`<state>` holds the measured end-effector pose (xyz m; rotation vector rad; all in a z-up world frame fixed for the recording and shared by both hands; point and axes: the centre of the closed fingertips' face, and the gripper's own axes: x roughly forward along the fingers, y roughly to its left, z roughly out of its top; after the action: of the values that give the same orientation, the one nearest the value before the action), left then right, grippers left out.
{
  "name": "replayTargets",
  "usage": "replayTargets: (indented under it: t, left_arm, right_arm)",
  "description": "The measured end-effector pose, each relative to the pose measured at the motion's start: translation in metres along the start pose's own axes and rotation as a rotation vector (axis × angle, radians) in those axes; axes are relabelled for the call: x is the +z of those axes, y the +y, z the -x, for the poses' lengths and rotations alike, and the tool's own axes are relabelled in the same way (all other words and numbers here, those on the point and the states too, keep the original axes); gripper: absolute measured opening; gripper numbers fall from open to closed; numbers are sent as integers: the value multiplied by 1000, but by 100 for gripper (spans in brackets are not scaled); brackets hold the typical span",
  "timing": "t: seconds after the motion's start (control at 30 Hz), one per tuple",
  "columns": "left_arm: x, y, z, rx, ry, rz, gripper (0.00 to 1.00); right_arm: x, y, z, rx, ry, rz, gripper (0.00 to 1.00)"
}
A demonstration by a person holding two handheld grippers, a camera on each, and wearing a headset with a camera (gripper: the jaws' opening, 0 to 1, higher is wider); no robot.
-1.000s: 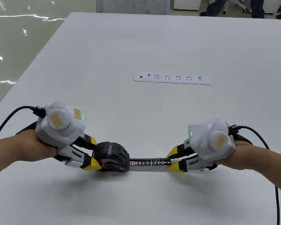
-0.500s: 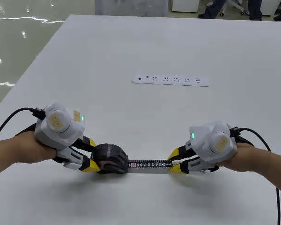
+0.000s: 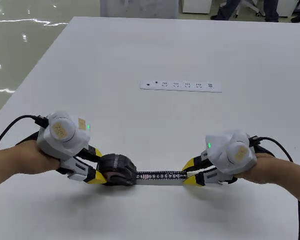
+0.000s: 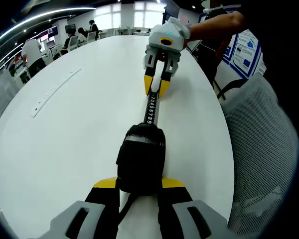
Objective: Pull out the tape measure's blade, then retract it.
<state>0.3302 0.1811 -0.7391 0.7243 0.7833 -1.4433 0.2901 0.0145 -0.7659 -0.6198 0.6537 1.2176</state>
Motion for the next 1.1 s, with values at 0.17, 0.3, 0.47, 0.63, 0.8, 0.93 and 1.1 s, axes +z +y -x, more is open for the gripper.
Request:
replayTargets:
  t: [0.17, 0.3, 0.47, 0.63, 0.8, 0.93, 1.1]
  left_arm:
    - [0, 1, 0, -2, 1, 2, 25]
    - [0, 1, 0, -3, 0, 4, 25]
    - [0, 1, 0, -4, 0, 2, 25]
    - [0, 1, 0, -2, 2, -2, 25]
    - [0, 1, 0, -4, 3, -3, 25]
    - [0, 0, 0, -6, 5, -5, 25]
    - [0, 0, 0, -8, 7, -6, 25]
  right_arm:
    - [-3, 0, 2, -2, 3, -1, 12]
    - [-5, -1, 4, -4, 6, -3, 12]
    - [-7, 0, 7, -6, 9, -4, 12]
    - [-10, 0, 8, -6, 13, -5, 12]
    - [-12, 0, 10, -7, 17, -6, 12]
    - [-14, 0, 12, -8, 19, -8, 12]
    - [-17, 0, 14, -10, 21, -10, 12]
